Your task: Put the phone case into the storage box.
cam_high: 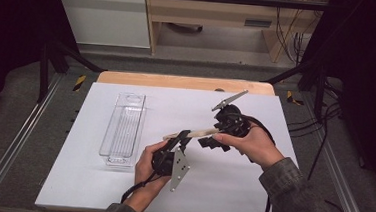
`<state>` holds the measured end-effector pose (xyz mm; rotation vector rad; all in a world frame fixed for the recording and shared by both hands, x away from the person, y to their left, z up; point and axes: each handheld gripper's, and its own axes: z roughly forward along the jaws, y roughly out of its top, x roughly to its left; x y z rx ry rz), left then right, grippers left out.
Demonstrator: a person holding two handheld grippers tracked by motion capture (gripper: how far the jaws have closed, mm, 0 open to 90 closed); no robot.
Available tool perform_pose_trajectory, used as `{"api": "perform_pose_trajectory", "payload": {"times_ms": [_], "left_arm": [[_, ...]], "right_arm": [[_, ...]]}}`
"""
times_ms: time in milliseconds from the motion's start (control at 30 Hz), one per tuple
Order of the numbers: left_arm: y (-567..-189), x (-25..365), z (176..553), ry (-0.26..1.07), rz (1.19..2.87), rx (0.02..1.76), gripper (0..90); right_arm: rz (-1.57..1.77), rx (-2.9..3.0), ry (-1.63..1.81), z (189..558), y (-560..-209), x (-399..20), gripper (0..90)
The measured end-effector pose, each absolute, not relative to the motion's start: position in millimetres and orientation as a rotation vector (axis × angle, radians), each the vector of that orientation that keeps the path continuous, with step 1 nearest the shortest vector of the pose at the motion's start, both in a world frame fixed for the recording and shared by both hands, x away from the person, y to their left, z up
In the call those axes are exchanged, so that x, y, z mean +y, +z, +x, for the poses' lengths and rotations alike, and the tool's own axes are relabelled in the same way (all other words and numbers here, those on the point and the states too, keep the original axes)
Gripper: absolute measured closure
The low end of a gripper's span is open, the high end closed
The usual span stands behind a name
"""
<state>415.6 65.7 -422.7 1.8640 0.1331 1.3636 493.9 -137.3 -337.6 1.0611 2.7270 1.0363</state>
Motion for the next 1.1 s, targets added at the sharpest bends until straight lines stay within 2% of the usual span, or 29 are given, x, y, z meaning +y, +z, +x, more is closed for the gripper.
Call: {"api": "perform_pose_trajectory", "payload": {"times_ms": [633,1100], "left_arm": [[-407.8,82.1,424.3,1.326,1.862,0.225,81.1],[-388.9,98.2,431.0,1.262,1.831,0.295,81.0]], "right_arm": [[1.023,2.47,1.18,485.2,-332.1,-162.1,6.8],[1.032,2.236,1.296,478.6,-335.5,-182.6,7.0]]}}
